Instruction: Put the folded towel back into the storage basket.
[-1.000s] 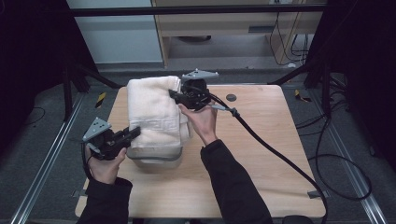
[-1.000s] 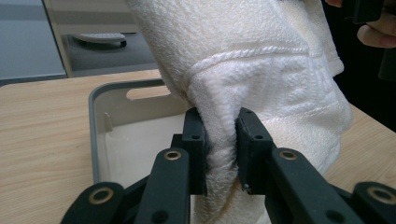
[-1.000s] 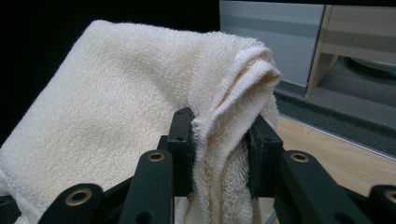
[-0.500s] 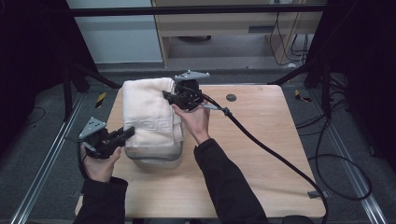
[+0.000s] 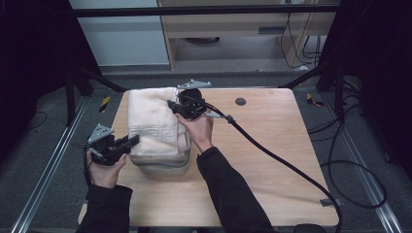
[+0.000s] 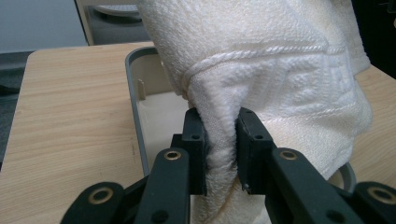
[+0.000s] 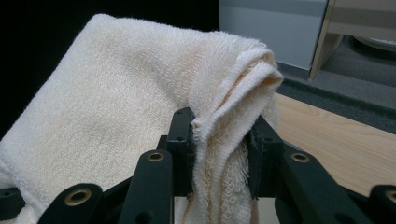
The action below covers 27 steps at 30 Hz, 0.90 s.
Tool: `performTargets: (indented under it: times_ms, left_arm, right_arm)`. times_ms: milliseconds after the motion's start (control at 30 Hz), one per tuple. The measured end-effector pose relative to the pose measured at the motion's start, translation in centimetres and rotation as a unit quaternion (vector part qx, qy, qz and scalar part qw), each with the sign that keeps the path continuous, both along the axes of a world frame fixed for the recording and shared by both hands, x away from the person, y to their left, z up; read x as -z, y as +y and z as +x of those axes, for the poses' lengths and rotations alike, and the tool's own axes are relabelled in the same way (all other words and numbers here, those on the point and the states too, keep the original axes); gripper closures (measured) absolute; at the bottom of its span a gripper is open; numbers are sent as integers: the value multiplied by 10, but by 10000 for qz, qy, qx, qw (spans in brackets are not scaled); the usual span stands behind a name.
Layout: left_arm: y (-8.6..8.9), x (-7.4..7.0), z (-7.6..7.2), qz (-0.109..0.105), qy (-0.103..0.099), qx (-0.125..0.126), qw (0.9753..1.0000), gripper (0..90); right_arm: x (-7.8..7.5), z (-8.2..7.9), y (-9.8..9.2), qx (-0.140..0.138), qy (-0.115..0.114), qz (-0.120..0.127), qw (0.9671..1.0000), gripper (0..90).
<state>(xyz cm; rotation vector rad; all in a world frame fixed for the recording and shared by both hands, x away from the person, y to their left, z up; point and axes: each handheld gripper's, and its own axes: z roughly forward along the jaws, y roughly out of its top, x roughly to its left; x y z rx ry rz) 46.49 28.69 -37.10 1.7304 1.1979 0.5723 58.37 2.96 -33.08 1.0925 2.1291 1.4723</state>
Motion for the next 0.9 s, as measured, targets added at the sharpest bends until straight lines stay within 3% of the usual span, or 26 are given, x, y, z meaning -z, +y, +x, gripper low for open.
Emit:
performTargets:
  times_ms: [900]
  left_arm:
    - [0,30,17,349,468,-1,9983,750]
  right_arm:
    - [45,13,4,92,386,-131,9991,660]
